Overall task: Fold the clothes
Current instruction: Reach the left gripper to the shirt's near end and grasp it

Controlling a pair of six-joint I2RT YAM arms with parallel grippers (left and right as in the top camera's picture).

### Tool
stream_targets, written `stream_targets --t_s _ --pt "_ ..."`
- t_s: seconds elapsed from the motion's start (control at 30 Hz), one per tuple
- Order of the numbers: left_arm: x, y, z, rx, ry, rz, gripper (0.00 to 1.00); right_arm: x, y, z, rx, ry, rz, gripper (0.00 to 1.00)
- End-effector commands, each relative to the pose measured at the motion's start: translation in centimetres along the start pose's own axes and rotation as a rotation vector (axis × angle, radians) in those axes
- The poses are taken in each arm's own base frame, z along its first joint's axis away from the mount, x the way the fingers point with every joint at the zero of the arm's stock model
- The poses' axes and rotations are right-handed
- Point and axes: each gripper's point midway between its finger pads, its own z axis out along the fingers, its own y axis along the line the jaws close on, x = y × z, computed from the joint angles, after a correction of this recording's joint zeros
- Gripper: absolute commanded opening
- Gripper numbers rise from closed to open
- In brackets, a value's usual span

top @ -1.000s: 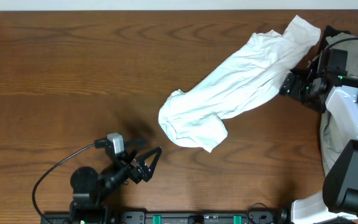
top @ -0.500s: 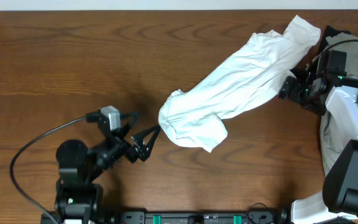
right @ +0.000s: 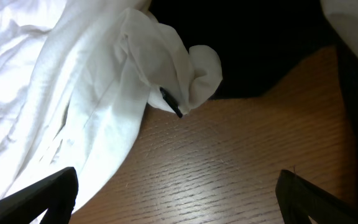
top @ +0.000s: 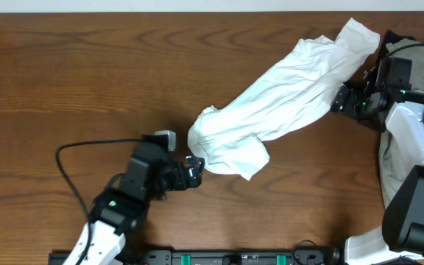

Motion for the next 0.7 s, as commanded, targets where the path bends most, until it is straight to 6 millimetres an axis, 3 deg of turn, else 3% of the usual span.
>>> stream_targets --t_s 0.0,0.37,0.67 --pt "-1.9 0.7 1.0 -0.104 -0.091 -0.110 0.98 -0.2 -0.2 -0.1 -0.002 -0.004 -0.007 0.99" --pt "-0.7 3.3 7.4 -0.265 -0.004 -0.189 0.98 -0.1 -0.2 -0.1 -0.002 -0.003 -0.007 0.99" --pt "-1.0 2.9 10.2 -0.301 0.055 -0.181 0.98 -0.5 -0.3 -0.1 0.007 -0.020 -0.008 0.99"
